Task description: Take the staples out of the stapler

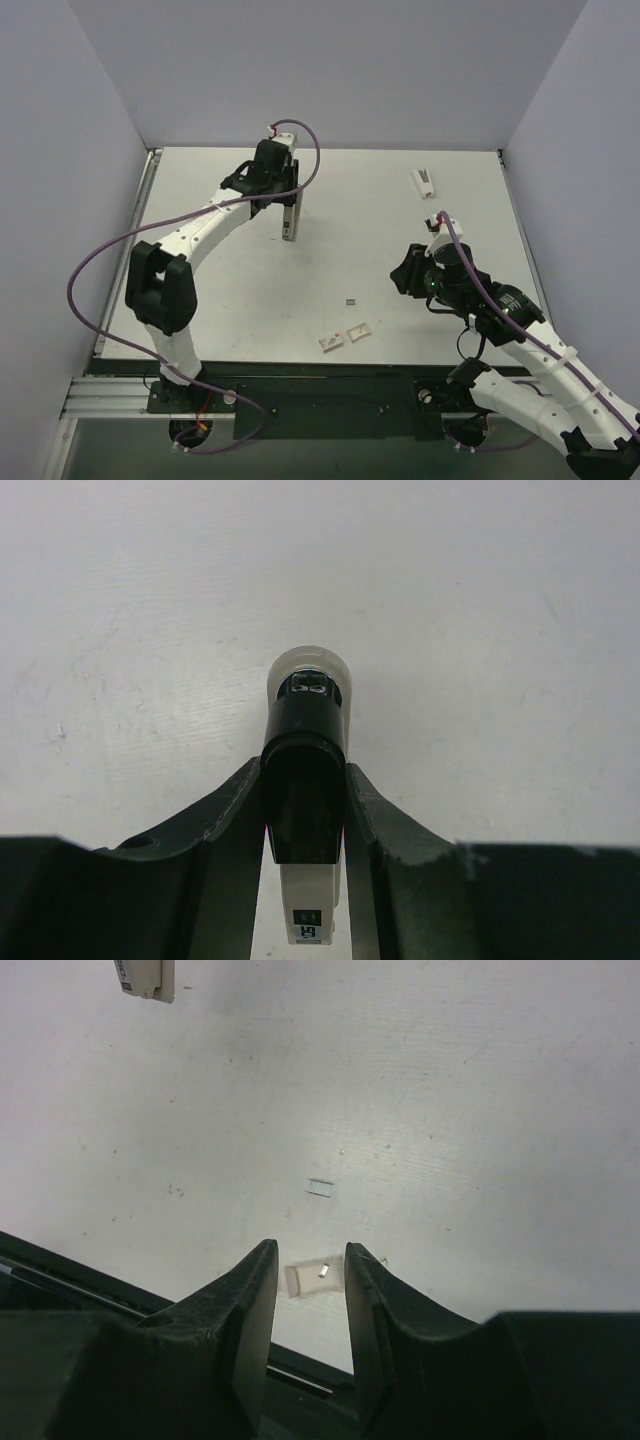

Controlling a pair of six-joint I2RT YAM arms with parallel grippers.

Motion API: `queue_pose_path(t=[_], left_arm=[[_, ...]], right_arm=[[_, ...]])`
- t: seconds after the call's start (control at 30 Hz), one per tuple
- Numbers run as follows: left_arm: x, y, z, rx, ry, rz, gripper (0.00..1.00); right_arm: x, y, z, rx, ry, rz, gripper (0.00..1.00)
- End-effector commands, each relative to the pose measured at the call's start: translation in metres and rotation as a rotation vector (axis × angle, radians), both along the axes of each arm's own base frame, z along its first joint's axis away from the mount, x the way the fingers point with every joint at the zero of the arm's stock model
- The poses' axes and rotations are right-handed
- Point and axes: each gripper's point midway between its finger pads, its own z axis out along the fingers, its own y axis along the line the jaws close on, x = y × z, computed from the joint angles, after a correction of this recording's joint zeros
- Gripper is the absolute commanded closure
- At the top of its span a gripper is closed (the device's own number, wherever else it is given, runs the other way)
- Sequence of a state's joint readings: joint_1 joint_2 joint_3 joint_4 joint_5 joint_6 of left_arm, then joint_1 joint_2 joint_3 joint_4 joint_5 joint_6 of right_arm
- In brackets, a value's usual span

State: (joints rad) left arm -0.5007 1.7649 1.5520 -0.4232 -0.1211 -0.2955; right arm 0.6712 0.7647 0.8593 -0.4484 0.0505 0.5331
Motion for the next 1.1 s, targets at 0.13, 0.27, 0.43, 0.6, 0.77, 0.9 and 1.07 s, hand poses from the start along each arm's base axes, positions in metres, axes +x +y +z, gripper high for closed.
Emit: queue_pose_path(t=[0.13,0.27,0.43,0.6,0.77,0.9,1.07], left_arm=[[0.069,0.029,-0.031,0.084,0.027,0.147,1.00],[0.086,0.040,-0.058,0.121,0.078,0.162,1.00],[0.098,0.050,-0.081,0.150,0.112,0.183,1.00],[0.102,0.055,-0.114,0.212,0.177,0.173,0.88],[0.100,0.060,-0.121,0.229,0.179,0.185,0.55],[0.098,0.059,-0.096,0.201,0.130,0.194,0.34],[0.090,0.058,-0.053,0.178,0.060,0.204,0.15]], right_arm=[[0.005,-0.009,-0.014,-0.044,0.024,-0.046,0.70],[0.005,-0.013,-0.018,-0.054,0.027,-0.056,0.68],[0.009,-0.017,-0.019,-0.069,0.026,-0.073,0.67],[0.016,-0.021,-0.017,-0.081,0.032,-0.093,0.65],[0.022,-0.028,-0.014,-0.091,0.043,-0.126,0.63],[0.032,-0.032,0.001,-0.072,0.042,-0.157,0.62],[0.049,-0.032,0.014,-0.069,0.054,-0.193,0.59]])
